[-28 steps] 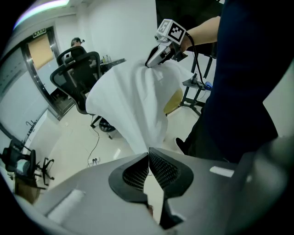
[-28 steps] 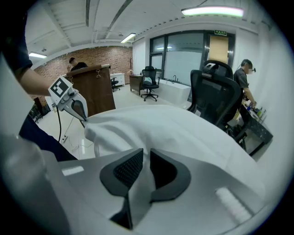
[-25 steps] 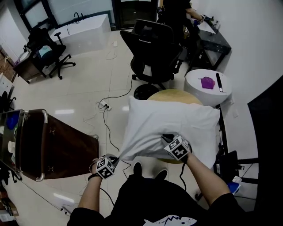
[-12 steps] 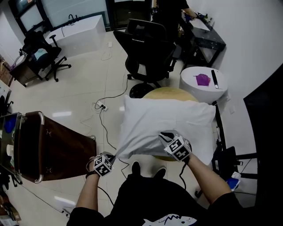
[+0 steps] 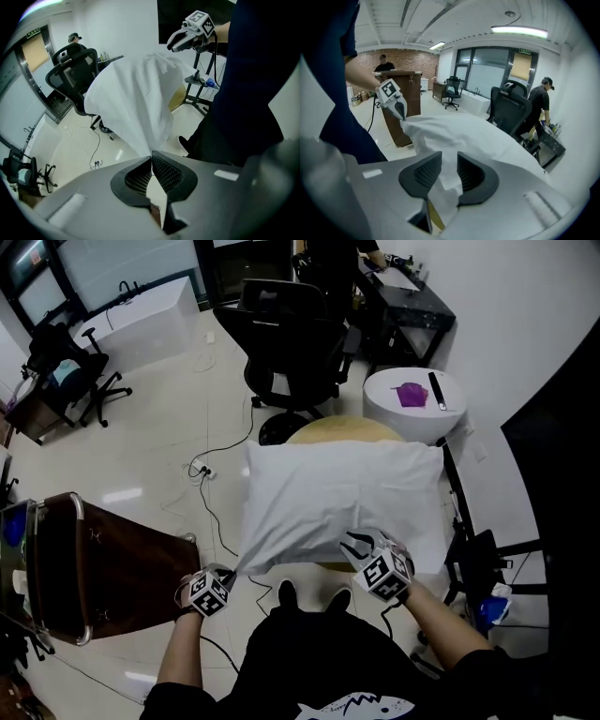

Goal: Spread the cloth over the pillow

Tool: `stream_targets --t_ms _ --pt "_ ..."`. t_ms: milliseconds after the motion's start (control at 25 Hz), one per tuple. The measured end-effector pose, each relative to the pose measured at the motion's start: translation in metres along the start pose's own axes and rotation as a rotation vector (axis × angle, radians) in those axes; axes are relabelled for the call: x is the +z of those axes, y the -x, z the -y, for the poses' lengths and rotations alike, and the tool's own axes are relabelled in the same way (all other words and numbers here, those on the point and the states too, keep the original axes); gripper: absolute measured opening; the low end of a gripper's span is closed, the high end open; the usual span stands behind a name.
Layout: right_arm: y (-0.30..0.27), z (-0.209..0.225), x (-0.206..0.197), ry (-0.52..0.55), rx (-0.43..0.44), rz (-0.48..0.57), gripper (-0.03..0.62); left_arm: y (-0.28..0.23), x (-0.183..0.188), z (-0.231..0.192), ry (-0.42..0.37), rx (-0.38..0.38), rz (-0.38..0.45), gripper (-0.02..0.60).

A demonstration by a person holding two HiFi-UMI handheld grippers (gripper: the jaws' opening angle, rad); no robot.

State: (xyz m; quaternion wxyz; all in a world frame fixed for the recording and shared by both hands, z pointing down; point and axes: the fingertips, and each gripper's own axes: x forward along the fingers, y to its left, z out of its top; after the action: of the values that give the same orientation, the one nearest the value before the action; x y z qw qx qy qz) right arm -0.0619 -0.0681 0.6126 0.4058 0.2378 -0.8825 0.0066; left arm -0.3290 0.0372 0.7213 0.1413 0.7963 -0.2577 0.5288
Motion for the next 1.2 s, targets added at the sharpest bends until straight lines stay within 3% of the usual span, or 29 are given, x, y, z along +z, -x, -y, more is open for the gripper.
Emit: stream_targets --t_ms 200,480,600,800,1200 --pt "-0.004 -0.019 -0.044 0.088 -0.08 -0.089 0.152 0.004 0.001 0.0 -0.042 -0.018 -0.003 0.0" --pt "-0.03 -0.01 -0.083 0.182 -0.163 -0.206 0.156 0.009 0.004 -0.001 -0.096 -0.031 -0.01 0.0" --pt "-0.037 -0.006 -0.087 0.207 -0.188 -0.231 0.143 0.011 0.003 -0.003 -0.108 -0.032 -0.01 0.0" --pt "-0.035 -0.005 -0.085 0.258 -0.235 -0.256 0.023 0.012 0.003 -0.006 -0.11 -0.031 -0.005 0.0" --pt "0.011 -0.015 -0.059 0.239 -0.221 -0.189 0.009 0.028 0.004 -0.007 -0.156 -0.019 -0.005 0.0"
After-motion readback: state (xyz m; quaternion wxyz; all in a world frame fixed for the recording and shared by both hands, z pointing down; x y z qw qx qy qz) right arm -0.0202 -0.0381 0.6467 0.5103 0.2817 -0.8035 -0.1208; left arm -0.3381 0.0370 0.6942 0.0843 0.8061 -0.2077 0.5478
